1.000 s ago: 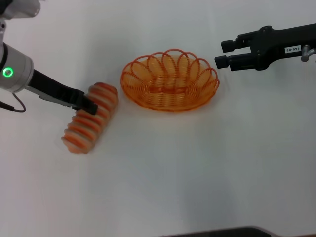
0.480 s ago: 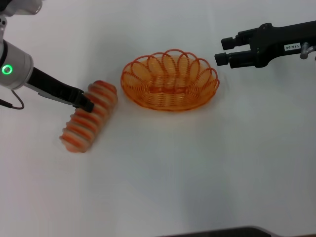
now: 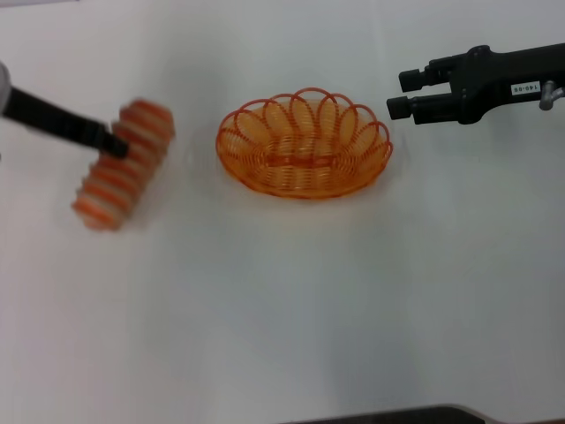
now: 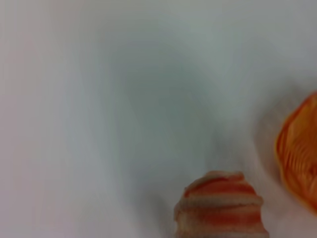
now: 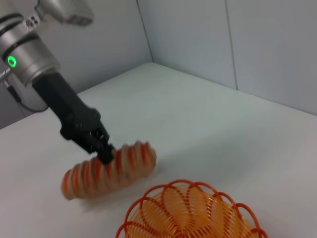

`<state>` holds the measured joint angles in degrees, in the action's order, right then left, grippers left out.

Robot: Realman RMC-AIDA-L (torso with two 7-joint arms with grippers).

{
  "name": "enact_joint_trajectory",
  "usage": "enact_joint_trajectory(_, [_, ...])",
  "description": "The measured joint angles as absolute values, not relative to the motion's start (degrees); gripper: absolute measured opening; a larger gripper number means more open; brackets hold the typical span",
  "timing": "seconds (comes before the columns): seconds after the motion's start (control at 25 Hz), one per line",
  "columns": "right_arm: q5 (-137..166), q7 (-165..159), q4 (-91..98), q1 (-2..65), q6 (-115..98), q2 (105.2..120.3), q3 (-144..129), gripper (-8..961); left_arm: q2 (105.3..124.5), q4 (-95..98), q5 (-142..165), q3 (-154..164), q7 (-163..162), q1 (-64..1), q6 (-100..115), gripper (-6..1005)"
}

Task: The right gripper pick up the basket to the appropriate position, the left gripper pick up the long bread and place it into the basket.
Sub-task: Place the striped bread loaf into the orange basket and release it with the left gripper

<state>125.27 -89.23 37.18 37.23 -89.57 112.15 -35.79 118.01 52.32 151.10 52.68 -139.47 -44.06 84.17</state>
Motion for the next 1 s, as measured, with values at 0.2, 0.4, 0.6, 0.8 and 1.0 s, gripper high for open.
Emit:
enact_joint_trajectory(0.2, [125.2,-89.2,37.2,36.9,-89.8,112.48,-35.8,567,116.79,55.2,143.6,47.1,-130.4,-46.2,88.0,148])
enact_joint_trajectory(0.4, [125.1,-89.2,37.1,36.2,-89.5,112.75,-35.5,567,118.21,55.2,139.9,49.0,-122.2,-50.0,89.1,112])
enact_joint_trajectory(0.6, [125.1,-89.2,36.8,35.1,-89.9,112.79,-34.0,567,121.02,55.0,140.4,57.8,-116.8,-54.9,86.8,93])
enact_joint_trajectory(0.8, [125.1,-89.2,36.6,33.9,-90.5,113.10,-32.7,567,121.57,53.4,140.5,65.0,-113.0,-57.8,82.5,85])
enact_joint_trajectory(1.0, [125.1,-89.0,36.5,33.3,-90.9,113.80,-32.6,567,122.19,51.9,140.6,68.4,-107.1,-60.2,81.2,81])
